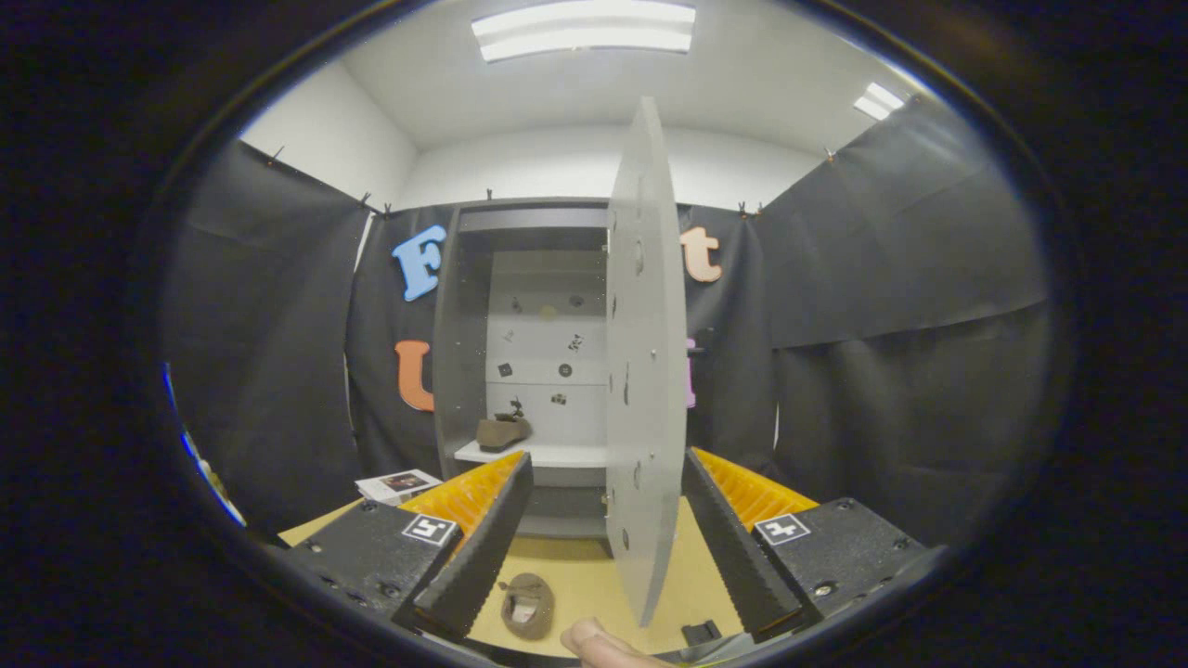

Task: Open the shoe cabinet door, grab the shoes and put them into the shoe cabinet, then close the shoe cabinet door.

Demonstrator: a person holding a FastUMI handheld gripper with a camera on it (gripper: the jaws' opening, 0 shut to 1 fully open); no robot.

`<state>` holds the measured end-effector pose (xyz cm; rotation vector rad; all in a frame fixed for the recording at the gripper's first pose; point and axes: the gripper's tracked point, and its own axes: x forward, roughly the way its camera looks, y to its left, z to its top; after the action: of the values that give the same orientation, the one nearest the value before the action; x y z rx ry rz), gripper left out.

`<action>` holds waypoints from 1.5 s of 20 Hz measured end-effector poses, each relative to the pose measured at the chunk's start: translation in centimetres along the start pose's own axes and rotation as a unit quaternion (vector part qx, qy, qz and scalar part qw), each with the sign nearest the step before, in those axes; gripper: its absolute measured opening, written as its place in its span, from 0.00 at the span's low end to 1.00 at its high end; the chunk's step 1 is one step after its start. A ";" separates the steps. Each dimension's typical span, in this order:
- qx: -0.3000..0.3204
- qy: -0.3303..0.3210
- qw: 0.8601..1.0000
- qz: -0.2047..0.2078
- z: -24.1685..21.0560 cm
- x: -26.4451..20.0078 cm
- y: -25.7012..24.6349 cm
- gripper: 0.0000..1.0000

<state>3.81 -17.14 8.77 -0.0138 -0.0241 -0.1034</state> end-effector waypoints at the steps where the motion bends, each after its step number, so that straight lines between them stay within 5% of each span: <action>1: -0.002 -0.003 1.000 -0.001 -0.1 0.2 0.2 1.00; 16: -0.071 0.018 0.997 0.016 -5.6 1.9 1.4 1.00; 25: -0.073 0.198 0.976 0.056 -13.1 -2.1 2.8 0.99; 30: -0.032 0.304 0.951 0.055 -16.1 -4.7 3.9 0.85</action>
<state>-0.12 -13.05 -7.48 -0.0482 0.5973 0.0072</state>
